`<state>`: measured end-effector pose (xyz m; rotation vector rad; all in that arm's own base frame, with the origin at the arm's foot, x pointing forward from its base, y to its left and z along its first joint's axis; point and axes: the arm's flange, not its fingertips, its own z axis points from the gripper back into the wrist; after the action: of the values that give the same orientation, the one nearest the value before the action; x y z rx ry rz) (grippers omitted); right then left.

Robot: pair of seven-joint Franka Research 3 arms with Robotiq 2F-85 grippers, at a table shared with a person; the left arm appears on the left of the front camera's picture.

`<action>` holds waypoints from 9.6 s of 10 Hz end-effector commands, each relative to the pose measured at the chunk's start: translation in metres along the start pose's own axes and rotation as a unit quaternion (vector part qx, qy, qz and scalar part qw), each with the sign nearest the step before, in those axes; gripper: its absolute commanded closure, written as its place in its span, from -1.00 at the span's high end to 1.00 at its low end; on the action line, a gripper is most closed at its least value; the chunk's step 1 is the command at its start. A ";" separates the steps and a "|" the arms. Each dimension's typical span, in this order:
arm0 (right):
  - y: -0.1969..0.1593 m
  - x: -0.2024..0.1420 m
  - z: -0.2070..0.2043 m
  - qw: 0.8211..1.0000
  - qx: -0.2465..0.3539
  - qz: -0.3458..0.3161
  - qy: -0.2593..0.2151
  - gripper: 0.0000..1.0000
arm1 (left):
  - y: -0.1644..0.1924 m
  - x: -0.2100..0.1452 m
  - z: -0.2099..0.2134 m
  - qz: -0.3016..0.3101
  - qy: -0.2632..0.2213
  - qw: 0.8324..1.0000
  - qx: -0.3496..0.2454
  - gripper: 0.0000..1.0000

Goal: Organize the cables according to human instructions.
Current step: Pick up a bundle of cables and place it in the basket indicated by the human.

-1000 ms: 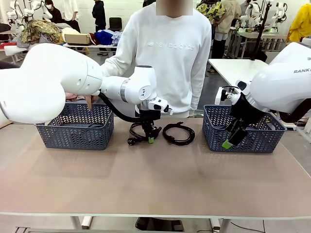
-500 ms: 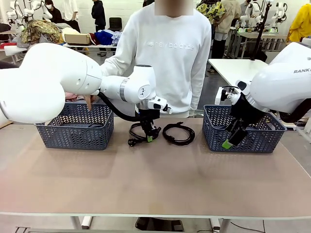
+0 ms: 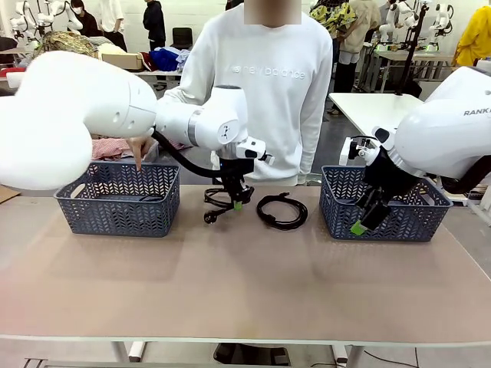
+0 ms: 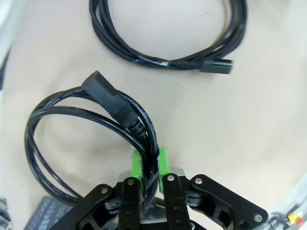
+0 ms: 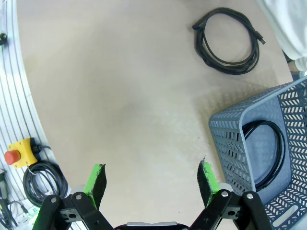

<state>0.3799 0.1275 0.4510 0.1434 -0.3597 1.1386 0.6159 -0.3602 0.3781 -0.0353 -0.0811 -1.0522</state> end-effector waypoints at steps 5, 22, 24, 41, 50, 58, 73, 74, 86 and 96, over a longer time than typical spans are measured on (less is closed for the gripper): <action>0.001 0.001 -0.001 1.000 -0.003 -0.003 0.002 1.00 | -0.038 -0.060 0.129 -0.115 0.041 0.992 0.014 -1.00; 0.001 0.001 -0.001 1.000 -0.003 -0.003 0.002 1.00 | 0.030 -0.184 0.168 -0.291 0.054 0.953 0.062 -0.70; 0.001 0.001 -0.001 1.000 -0.003 -0.003 0.002 1.00 | 0.046 -0.210 0.165 -0.301 0.065 0.948 0.079 -0.70; 0.001 0.001 -0.001 1.000 -0.003 -0.003 0.002 1.00 | 0.124 -0.259 0.108 -0.333 0.013 0.942 0.022 -0.31; 0.001 0.001 -0.001 1.000 -0.003 -0.003 0.002 1.00 | 0.115 -0.251 0.144 -0.339 0.010 0.940 -0.028 1.00; 0.001 0.001 -0.001 1.000 -0.003 -0.003 0.002 1.00 | 0.113 -0.249 0.141 -0.331 0.021 0.943 -0.020 1.00; 0.001 0.001 -0.001 1.000 -0.003 -0.003 0.002 1.00 | -0.052 -0.196 0.102 -0.241 -0.121 0.963 0.001 1.00; 0.001 0.001 -0.001 1.000 -0.003 -0.003 0.002 1.00 | -0.052 -0.196 0.102 -0.241 -0.121 0.963 0.001 1.00; 0.001 0.001 -0.001 1.000 -0.003 -0.003 0.002 1.00 | -0.052 -0.196 0.102 -0.241 -0.121 0.963 0.001 1.00; 0.001 0.001 -0.001 1.000 -0.003 -0.003 0.002 1.00 | -0.055 -0.194 0.102 -0.232 -0.121 0.965 0.001 1.00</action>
<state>0.3799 0.1277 0.4513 0.1434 -0.3602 1.1390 0.4676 -0.2131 0.4632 -0.1494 -0.3239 -1.5132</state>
